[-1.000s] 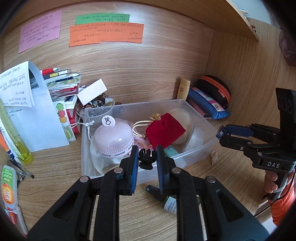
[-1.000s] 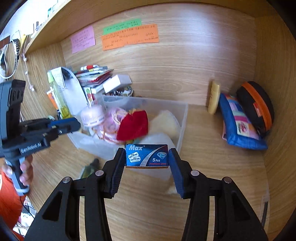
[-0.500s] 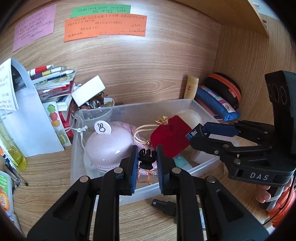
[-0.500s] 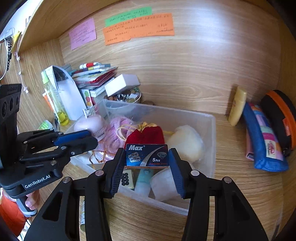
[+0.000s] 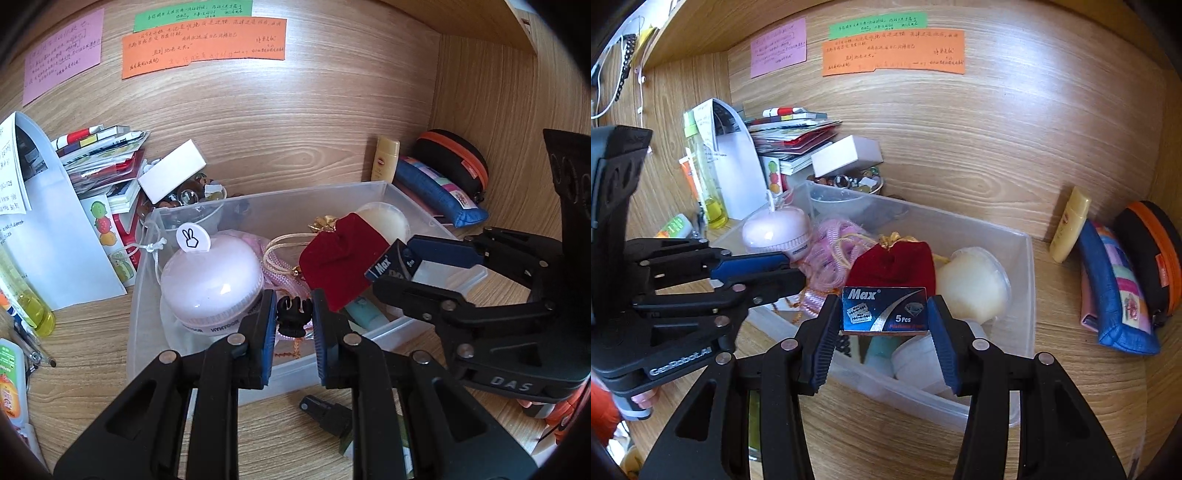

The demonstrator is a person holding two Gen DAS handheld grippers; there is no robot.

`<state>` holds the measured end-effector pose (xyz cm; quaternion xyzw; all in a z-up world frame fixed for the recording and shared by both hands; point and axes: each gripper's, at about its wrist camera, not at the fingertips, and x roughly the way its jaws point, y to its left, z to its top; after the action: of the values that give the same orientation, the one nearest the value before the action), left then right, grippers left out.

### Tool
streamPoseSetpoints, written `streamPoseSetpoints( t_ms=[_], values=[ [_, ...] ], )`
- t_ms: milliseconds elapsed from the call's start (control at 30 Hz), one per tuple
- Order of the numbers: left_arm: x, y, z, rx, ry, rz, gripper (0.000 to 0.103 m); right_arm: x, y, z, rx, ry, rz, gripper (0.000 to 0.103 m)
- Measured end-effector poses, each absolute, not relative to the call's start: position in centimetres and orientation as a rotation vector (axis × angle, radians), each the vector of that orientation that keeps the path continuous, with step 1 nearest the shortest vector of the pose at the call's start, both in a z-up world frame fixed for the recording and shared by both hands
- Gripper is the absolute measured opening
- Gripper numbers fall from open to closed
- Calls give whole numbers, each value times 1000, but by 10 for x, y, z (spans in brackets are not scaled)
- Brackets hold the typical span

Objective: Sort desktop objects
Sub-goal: 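Drop the black clip into the bin with the left tool while the right tool drops the blade pack in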

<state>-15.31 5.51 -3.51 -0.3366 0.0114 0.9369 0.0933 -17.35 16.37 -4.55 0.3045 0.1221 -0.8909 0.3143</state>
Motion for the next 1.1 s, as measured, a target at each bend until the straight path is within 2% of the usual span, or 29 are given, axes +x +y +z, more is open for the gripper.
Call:
streamPoseSetpoints(
  t_ms=[133,200,267,367,633,733,800,967,1100],
  values=[
    [-151,57,-35,-984,49,2778,18,-172,164,-45,784,337,-2361,45],
    [-151,57,-35,-983,51,2784,23,-172,164,-45,779,340,-2366,46],
    [-151,55,-35,-981,34,2781,30,-173,165,-45,777,342,-2377,51],
    [-151,53,-35,-981,18,2772,32,-173,168,-44,783,311,-2356,57],
    [-144,52,-30,-963,21,2769,40,-171,174,-39,772,255,-2336,57],
    [-137,50,-24,-922,16,2790,52,-170,178,-34,753,230,-2348,58],
    [-133,47,-20,-890,-9,2795,69,-168,179,-32,746,227,-2352,61],
    [-126,46,-17,-882,-18,2793,73,-163,183,-23,744,211,-2333,64],
    [-117,48,-17,-923,-40,2752,82,-158,197,-15,782,136,-2302,67]
  ],
)
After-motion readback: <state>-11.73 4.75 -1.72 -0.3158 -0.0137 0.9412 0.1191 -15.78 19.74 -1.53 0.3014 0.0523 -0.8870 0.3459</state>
